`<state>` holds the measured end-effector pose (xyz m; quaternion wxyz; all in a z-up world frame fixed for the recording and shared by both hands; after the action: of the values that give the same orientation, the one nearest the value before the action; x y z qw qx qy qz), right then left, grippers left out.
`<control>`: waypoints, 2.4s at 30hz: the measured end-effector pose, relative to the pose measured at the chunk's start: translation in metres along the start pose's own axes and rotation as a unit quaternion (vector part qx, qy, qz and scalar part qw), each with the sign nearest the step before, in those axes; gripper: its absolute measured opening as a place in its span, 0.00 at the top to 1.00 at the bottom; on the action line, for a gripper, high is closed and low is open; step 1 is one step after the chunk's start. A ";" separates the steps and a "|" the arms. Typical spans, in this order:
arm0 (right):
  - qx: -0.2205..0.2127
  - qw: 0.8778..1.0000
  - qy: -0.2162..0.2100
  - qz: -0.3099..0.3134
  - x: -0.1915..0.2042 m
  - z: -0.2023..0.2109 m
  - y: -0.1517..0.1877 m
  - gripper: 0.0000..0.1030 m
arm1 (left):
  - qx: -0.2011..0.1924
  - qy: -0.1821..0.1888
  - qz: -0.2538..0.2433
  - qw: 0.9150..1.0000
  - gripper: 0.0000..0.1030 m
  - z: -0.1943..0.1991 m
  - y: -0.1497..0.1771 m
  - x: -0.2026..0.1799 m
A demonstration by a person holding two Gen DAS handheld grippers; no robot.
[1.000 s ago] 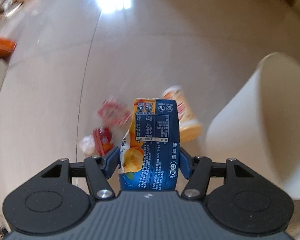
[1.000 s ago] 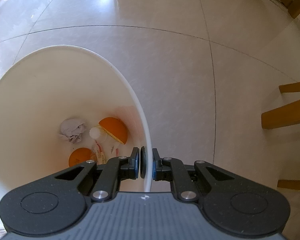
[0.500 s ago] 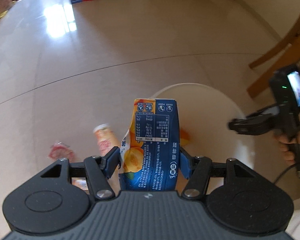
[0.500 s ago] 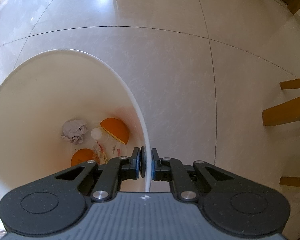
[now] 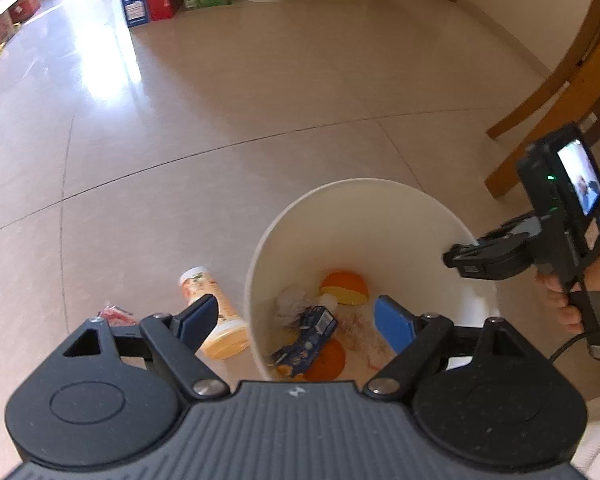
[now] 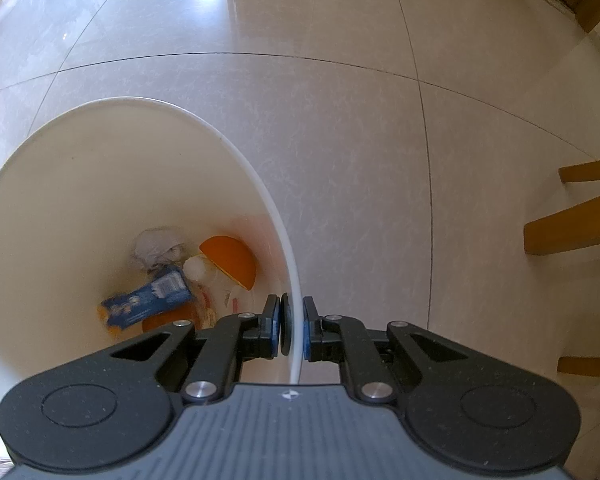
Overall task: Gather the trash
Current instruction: 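Carry the blue juice carton over the bin and open the left tool, then move the left tool to the white-and-orange drink pouch and grasp it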
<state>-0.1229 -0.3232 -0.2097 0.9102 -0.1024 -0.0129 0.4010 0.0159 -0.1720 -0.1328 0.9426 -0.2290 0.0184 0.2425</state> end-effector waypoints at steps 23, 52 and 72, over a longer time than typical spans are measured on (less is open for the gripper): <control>-0.004 1.000 0.010 0.005 0.007 0.002 0.001 0.86 | 0.042 -0.083 0.148 0.985 0.17 -0.064 0.064 0.123; -0.012 1.000 0.019 0.006 0.012 0.002 0.004 0.84 | 0.125 -0.158 0.420 0.885 0.18 -0.230 0.172 0.189; -0.016 1.000 0.020 0.005 0.011 0.003 0.004 0.83 | 0.134 -0.185 0.286 0.931 0.36 -0.236 0.192 0.181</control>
<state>-0.1186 -0.3114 -0.2085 0.9065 -0.1247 -0.0001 0.4033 0.1044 -0.0453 -0.4517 0.8418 -0.0365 -0.0589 0.5353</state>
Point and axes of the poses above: each gripper's, at about its wrist camera, not at the fingertips, and z roughly against the way its jaws point, x to its left, y to its underside, the point moved 5 cm from there along -z, roughly the way its jaws point, and after that the axes turned 1 degree about -x, right-handed, at the moved point
